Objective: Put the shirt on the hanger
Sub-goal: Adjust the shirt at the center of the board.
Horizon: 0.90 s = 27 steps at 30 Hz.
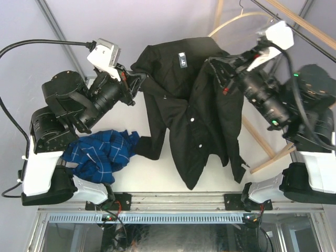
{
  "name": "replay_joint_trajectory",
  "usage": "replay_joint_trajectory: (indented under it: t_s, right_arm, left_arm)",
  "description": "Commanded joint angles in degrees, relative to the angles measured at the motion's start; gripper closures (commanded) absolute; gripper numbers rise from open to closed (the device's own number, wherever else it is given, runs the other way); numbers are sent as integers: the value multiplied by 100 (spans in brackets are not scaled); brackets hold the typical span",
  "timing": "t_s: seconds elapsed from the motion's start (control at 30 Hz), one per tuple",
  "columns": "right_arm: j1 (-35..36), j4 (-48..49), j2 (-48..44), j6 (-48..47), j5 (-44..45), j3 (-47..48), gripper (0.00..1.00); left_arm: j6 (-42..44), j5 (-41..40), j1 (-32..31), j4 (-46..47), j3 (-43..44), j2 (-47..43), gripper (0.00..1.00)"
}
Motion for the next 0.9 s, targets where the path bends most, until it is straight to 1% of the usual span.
replay_joint_trajectory:
  t_s: [0.0, 0.1, 0.3, 0.47, 0.63, 0.67, 0.77, 0.87]
  right_arm:
    - [-703, -32, 112, 813, -1231, -444, 100]
    - [-974, 107, 53, 1052, -1626, -980, 100]
    - [-1101, 667, -604, 1485, -1846, -2622, 100]
    - [-1143, 946, -1257, 1962, -1862, -4067, 100]
    - [-1138, 1124, -1807, 2524, -1845, -5449, 100]
    - [-1137, 1138, -1912, 2643, -1822, -5787, 100]
    - [-1143, 1126, -2130, 2984, -1757, -6398, 100]
    - [-1146, 1066, -2217, 3279, -1773, -6905, 100]
  left_arm:
    - [-286, 613, 505, 262, -460, -258, 100]
    - [-423, 840, 854, 295, -890, -385, 100]
    - [-716, 1032, 1175, 815, -2718, -1308, 100]
    - [-1034, 1331, 1189, 1011, -4266, -1990, 100]
    - [-1545, 1794, 1189, 1531, -6024, -2662, 100]
    - [-1654, 1814, 1189, 1592, -6298, -2773, 100]
    - [-1921, 1809, 1189, 1755, -6984, -3058, 100]
    - [-2109, 1720, 1196, 1827, -7455, -3231, 100]
